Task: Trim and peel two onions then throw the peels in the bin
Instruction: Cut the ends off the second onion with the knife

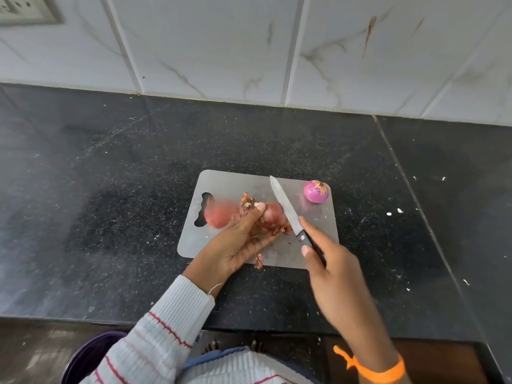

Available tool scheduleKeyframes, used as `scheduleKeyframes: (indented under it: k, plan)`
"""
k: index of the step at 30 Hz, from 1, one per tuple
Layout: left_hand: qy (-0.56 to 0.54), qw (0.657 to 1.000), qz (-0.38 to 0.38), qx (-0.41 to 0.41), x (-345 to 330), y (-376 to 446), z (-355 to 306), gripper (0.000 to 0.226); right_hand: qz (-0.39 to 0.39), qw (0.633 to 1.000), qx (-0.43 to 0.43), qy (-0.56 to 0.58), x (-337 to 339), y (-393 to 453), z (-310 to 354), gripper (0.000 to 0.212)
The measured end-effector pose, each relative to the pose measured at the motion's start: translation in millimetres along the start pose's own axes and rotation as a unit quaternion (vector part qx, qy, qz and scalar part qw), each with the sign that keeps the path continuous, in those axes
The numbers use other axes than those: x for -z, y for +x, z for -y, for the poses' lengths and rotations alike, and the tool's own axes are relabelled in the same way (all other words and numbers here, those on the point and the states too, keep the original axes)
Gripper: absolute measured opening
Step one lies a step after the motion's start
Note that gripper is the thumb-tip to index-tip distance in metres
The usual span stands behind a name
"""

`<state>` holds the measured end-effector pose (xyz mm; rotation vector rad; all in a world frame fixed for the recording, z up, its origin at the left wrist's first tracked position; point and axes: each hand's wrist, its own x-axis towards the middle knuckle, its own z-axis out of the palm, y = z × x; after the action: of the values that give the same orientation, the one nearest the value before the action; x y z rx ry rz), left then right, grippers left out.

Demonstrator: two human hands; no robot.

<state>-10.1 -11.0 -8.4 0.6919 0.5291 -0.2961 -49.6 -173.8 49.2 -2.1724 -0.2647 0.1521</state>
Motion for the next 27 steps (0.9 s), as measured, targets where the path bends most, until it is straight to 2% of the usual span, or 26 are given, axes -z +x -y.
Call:
scheduleKeyframes:
  k: [3,5,9,13,20,23,26,27]
  plan:
    - [0.051,0.998,0.022,0.001,-1.2,-6.8,-3.9,0.052,0.042,0.999,-0.015,0.013,13.1,12.8,1.9,0.045]
    - [0.064,0.998,0.014,-0.002,-3.6,-8.5,-4.6,0.051,0.04,0.999,-0.012,0.001,11.4,13.0,3.9,0.045]
    - [-0.051,0.998,-0.023,0.006,-6.6,-2.6,-7.0,0.07,-0.006,0.999,0.009,-0.034,-9.8,-6.1,9.0,0.049]
    - [-0.145,0.987,-0.054,0.047,-10.1,0.8,-3.0,0.077,-0.02,0.993,0.044,-0.104,-32.8,-20.8,6.1,0.06]
    - [-0.226,0.968,-0.047,0.102,-23.9,-4.9,3.9,0.059,-0.045,0.99,0.04,-0.124,-41.9,-30.3,5.0,0.065]
    - [-0.201,0.975,-0.044,0.08,-22.8,-2.4,4.1,0.052,-0.034,0.989,0.044,-0.135,-35.9,-27.7,6.3,0.063]
    - [-0.106,0.993,-0.039,0.026,-13.0,1.5,-1.4,0.042,-0.01,0.993,0.033,-0.117,-17.9,-14.9,9.5,0.055]
    - [-0.073,0.996,-0.04,0.016,-10.0,1.3,-3.2,0.045,-0.001,0.994,0.028,-0.104,-11.4,-8.5,9.6,0.052]
